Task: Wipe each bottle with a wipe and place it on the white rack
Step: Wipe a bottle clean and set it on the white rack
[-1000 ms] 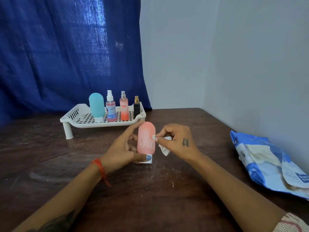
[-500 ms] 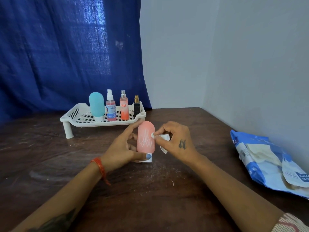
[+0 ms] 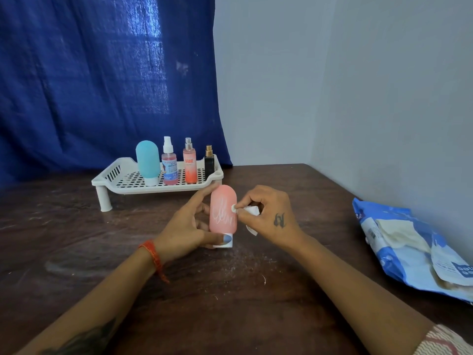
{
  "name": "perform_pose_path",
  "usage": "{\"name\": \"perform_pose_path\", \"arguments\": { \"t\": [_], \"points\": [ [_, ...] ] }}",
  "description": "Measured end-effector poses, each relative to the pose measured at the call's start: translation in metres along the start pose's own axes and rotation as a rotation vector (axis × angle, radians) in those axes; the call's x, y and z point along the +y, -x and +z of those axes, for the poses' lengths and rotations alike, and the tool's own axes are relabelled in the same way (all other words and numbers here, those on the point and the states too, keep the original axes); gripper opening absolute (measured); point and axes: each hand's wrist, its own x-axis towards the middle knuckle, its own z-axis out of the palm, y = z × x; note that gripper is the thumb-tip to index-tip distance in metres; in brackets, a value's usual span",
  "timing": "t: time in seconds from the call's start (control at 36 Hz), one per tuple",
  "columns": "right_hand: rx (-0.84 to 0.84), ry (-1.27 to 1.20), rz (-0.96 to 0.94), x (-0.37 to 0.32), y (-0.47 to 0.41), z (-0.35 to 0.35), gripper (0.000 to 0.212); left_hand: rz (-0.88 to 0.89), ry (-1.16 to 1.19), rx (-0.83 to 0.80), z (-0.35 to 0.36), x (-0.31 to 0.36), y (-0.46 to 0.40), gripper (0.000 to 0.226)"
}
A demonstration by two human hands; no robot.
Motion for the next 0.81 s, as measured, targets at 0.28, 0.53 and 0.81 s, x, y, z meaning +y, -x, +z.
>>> {"name": "perform_pose_path", "arguments": {
  "t": [0.28,0.53,0.81],
  "points": [
    [-0.072,-0.082,-0.016,-0.0044,-0.0005,-0.0018,0.005,0.006,-0.007,0.001,0.0002,-0.0003,-0.0008,0.099],
    [-0.009,-0.026,-0.013,-0.0036,0.0005,-0.0006,0.006,-0.004,-0.016,0.005,-0.0001,-0.0007,-0.0008,0.1],
    [-0.103,-0.119,-0.014,-0.0047,-0.0002,-0.0035,0.008,-0.003,-0.023,0.007,0.0004,-0.0011,-0.0012,0.101]
  ]
}}
